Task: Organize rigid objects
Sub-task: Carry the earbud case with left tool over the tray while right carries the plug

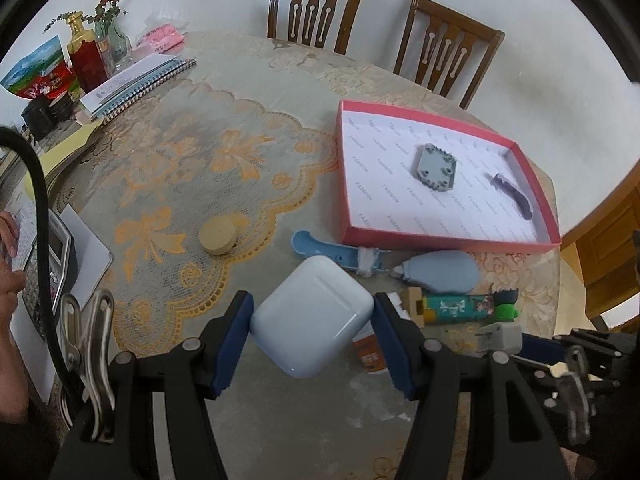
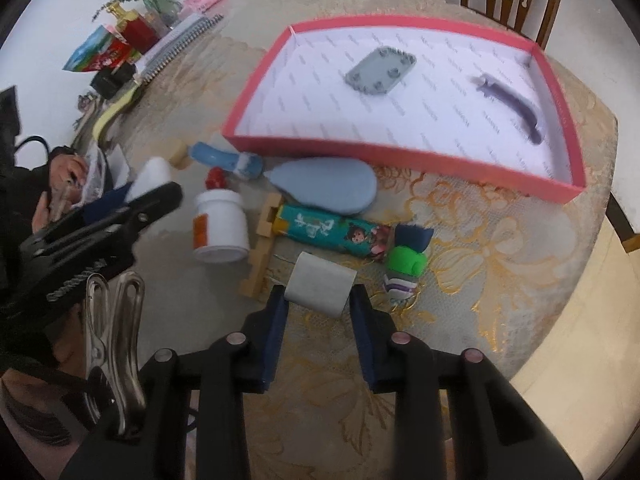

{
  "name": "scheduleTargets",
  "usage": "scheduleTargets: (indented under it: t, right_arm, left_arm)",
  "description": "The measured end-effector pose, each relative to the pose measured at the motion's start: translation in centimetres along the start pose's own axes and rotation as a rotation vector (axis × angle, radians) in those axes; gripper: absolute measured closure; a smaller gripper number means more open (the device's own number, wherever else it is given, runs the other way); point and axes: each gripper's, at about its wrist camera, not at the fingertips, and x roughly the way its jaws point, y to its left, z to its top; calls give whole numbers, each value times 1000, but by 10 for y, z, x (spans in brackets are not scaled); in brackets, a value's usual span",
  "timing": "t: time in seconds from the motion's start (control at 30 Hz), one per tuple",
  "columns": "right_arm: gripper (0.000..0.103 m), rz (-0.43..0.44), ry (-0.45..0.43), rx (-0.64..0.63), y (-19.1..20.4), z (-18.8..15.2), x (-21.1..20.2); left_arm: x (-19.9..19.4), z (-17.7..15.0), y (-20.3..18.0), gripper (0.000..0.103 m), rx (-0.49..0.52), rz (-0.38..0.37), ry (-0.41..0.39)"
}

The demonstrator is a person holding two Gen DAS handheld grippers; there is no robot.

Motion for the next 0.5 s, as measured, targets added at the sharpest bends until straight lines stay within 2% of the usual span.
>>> scheduleTargets:
  t: [0.27, 0.5]
  right_arm:
    - [70, 42, -43, 3, -8, 8, -27]
    - [70, 37, -73, 10, -22, 16, -38]
  left_arm:
    - [-11, 15, -15, 39, -8, 5, -29]
    - [-14, 36, -39, 39, 16, -8, -54]
